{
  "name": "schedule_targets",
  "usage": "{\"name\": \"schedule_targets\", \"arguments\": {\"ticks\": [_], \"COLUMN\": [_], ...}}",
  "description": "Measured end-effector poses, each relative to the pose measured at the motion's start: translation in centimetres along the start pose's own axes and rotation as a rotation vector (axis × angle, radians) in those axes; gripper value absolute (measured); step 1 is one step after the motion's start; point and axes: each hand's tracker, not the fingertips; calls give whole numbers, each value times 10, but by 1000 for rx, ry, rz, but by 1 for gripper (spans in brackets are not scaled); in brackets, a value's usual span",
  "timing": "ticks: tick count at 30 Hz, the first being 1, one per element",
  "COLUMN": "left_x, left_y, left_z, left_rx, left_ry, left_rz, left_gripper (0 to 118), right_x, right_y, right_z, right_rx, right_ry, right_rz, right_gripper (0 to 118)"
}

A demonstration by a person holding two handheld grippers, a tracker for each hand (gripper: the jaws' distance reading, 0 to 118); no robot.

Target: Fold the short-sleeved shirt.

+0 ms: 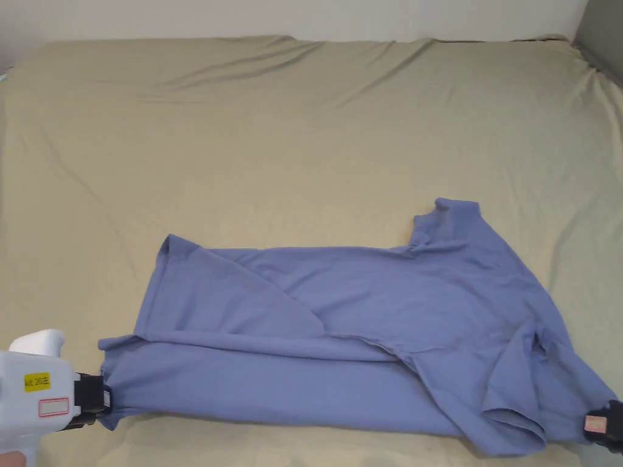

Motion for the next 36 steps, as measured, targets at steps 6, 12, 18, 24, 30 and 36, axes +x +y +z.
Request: {"name": "schedule_targets", "arguments": {"ticks": [6,12,18,24,30,36], "left_x": [-19,-17,-34,18,52,78], "left_y": [-22,-22,26,102,170,192], "left_z": [8,-8,15,6,-59,-106], "left_rx": [-28,-51,53,143,141,11], "left_ry": [24,28,109,-41,2,74], "left_rz": [-8,-15,23,-10,-49,50], "left_gripper": [0,106,107,83,0,109], "right_x": [12,10,12,-11,-62,-86], "right_y": [-30,-24,0,51,94,124], "right_z": [6,3,36,28,2,-24], "right_rx": [-39,-2,84,198,196,146], "right_ry": [5,-92,-123,6,10,-13], "right_rz": [-2,-29,6,-39,21,88], "right_gripper": [5,100,103,3,0,0]}}
